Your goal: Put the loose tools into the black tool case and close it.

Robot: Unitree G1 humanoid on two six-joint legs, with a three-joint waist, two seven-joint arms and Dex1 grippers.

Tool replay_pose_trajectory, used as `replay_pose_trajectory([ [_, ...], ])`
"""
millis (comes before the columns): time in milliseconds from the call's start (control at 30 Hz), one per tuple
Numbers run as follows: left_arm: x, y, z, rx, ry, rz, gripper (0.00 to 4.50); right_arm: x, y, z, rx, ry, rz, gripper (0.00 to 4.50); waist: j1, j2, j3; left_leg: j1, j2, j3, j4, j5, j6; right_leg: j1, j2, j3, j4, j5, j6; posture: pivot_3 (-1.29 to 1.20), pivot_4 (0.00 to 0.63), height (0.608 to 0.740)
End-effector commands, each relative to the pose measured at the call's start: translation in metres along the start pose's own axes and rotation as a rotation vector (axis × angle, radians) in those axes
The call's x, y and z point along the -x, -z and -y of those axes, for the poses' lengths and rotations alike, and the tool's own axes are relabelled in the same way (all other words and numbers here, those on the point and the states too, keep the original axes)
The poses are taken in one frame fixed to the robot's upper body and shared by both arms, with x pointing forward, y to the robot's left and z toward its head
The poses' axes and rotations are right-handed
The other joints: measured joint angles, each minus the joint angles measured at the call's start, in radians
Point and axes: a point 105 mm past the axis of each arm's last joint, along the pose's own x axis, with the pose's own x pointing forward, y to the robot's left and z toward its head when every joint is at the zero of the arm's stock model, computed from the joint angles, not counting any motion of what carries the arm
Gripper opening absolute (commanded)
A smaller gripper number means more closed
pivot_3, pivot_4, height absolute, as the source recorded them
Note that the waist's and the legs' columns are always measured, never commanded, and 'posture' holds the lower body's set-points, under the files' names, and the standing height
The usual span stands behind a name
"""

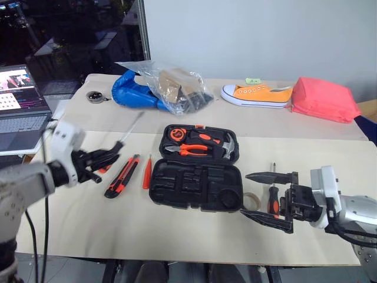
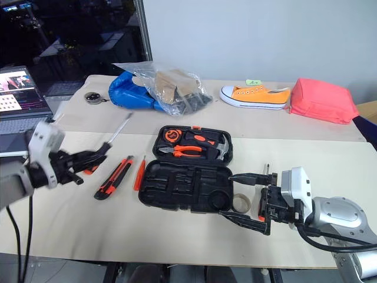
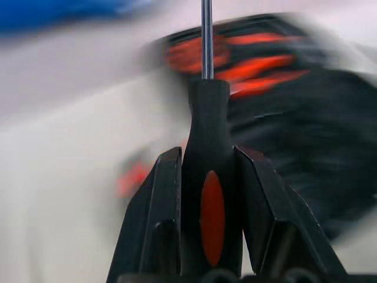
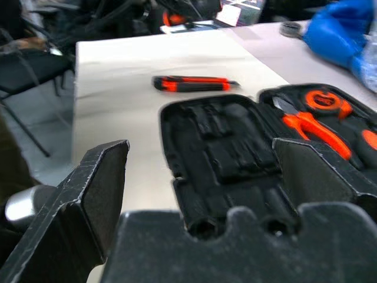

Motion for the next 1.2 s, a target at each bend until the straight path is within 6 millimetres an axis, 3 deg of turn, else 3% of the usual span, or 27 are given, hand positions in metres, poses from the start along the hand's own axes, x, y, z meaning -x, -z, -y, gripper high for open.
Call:
replay_pose_trajectory([
  [33, -0.047, 0.011, 0.007, -0.274, 0.245, -0.141, 0.85, 0.019, -0.006, 0.006, 0.057, 0.100, -0.028, 4.50, 0.006, 0.001, -0.001, 0.000, -0.001, 0.000, 0.000, 0.000, 0.000, 0.000, 0.000, 0.000, 0.000, 0.000, 0.000, 0.00, 0.150, 0.740],
  [233, -0.100, 0.024, -0.012, -0.530, 0.384, -0.295, 0.85, 0.046, 0.002, 0.008, 0.048, 0.216, -0.092, 4.50, -0.003, 0.001, 0.000, -0.007, 0.001, -0.002, 0.003, 0.000, 0.001, -0.003, 0.005, -0.002, 0.000, -0.001, -0.001, 0.00, 0.150, 0.740],
  [400, -0.123, 0.027, -0.023, -0.591, 0.388, -0.354, 0.85, 0.052, -0.002, 0.005, 0.062, 0.254, -0.102, 4.50, -0.008, 0.001, 0.000, -0.009, 0.001, -0.003, 0.005, -0.001, 0.002, -0.003, 0.004, -0.002, 0.001, -0.001, 0.000, 0.00, 0.150, 0.740],
  [533, -0.127, 0.028, -0.026, -0.588, 0.411, -0.380, 0.85, 0.051, -0.005, -0.001, 0.064, 0.255, -0.103, 4.50, -0.006, 0.001, 0.000, -0.009, 0.001, -0.005, 0.007, -0.001, 0.002, -0.003, 0.004, -0.003, 0.003, -0.005, 0.007, 0.00, 0.150, 0.740],
  [967, -0.136, 0.034, -0.035, -0.599, 0.379, -0.402, 0.85, 0.050, -0.006, 0.001, 0.071, 0.246, -0.109, 4.50, -0.002, 0.002, -0.001, -0.007, 0.001, -0.006, 0.010, -0.001, 0.003, 0.000, 0.005, -0.004, 0.006, -0.005, 0.008, 0.00, 0.150, 0.740],
  [1033, -0.135, 0.032, -0.039, -0.609, 0.351, -0.387, 1.88, 0.049, -0.006, 0.001, 0.072, 0.241, -0.107, 4.50, -0.001, 0.002, -0.001, -0.007, 0.001, -0.007, 0.010, -0.001, 0.003, 0.000, 0.005, -0.004, 0.006, -0.005, 0.008, 0.00, 0.150, 0.740],
  [1200, -0.123, -0.001, -0.035, -0.606, 0.317, -0.204, 3.37, 0.047, -0.006, 0.004, 0.072, 0.233, -0.099, 4.50, 0.001, 0.005, -0.003, -0.008, 0.001, -0.008, 0.012, 0.000, 0.003, 0.000, 0.004, -0.006, 0.006, -0.005, 0.008, 0.00, 0.150, 0.740],
])
